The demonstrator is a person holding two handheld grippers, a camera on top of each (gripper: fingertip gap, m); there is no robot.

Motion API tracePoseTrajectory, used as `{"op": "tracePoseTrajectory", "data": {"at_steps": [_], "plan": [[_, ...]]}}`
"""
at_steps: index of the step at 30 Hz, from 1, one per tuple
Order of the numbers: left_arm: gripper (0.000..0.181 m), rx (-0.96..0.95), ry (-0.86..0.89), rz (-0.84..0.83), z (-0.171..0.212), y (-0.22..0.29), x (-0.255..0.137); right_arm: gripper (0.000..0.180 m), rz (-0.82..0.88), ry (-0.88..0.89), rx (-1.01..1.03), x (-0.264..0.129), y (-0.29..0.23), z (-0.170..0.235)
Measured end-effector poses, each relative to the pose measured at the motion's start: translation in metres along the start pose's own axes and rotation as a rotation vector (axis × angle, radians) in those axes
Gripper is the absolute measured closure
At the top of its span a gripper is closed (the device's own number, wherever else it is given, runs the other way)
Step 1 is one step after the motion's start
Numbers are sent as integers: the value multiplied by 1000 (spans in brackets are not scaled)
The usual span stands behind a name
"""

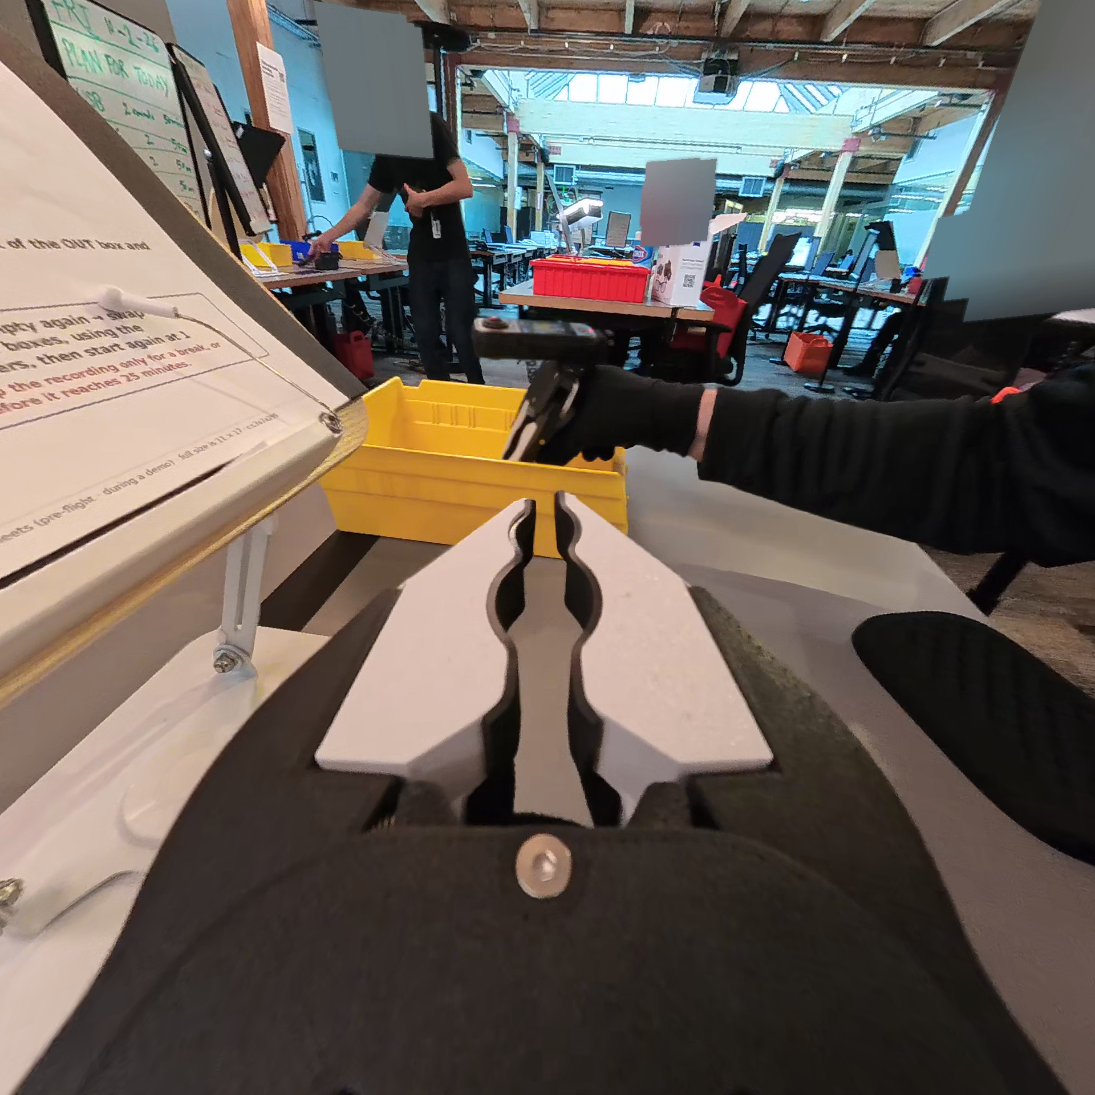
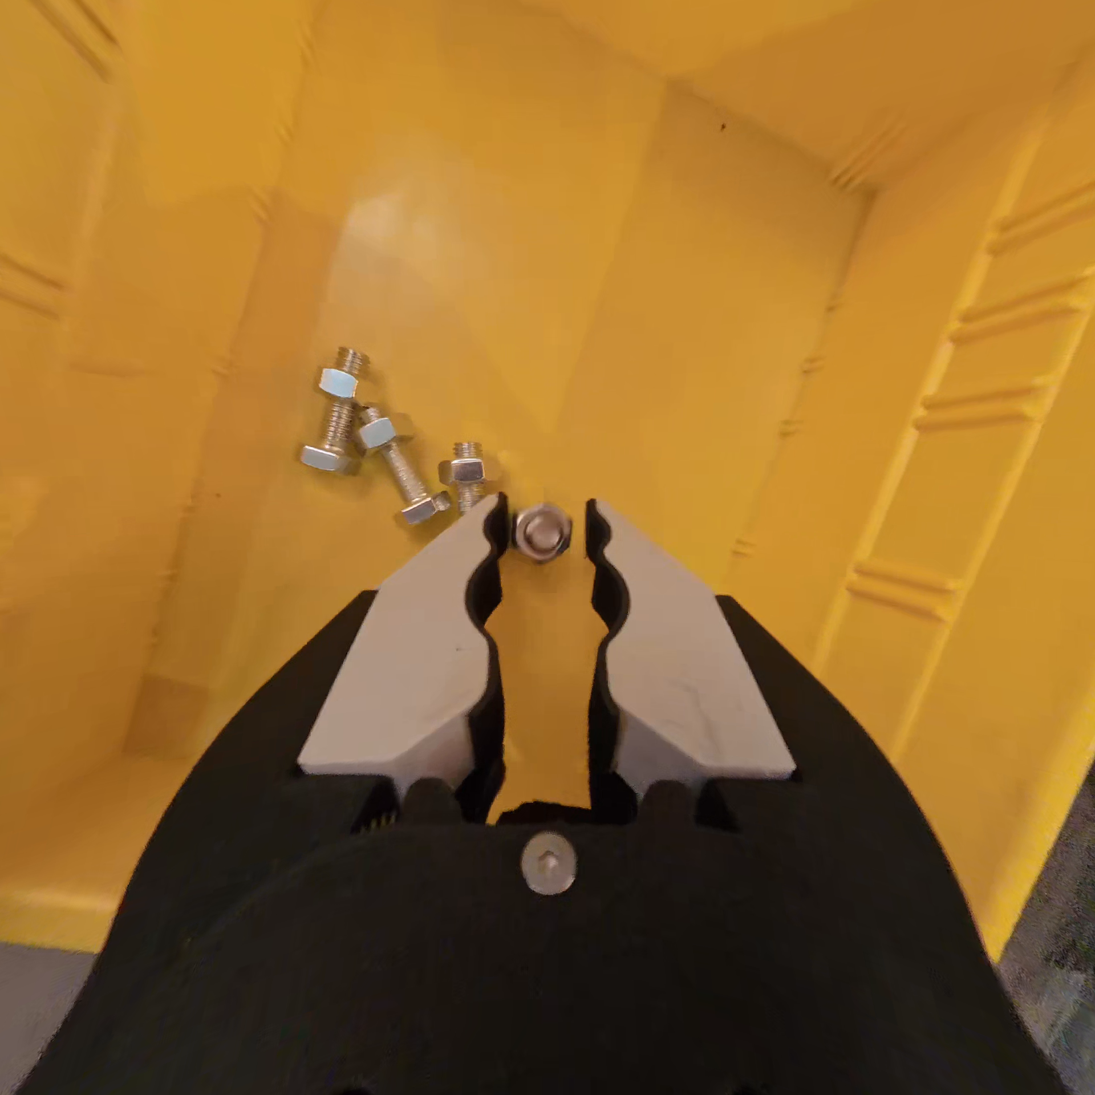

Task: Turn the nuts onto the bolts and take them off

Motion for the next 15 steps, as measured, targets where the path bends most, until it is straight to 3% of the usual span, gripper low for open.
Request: {"op": "tracePoseTrajectory", "data": {"at_steps": [5,9,15], "plan": [[168,-23,-17,58,-14,13,6,145,-3,141,13,-31,1,-5],[162,10,-16,32,-33,22,5,141,69,247,-23,-79,1,2],[147,100,-66,-120,-67,18,-12,125,163,324,14,-126,19,40]]}}
Point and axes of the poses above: each gripper's, where its closed fingertips meet, x out along the fingers, z out of its underside, y = z × x across the jaws, the point moved 8 cm from there along -x, back along the fingers, and after that the axes turned 1 degree about y, right-handed, at the moved point
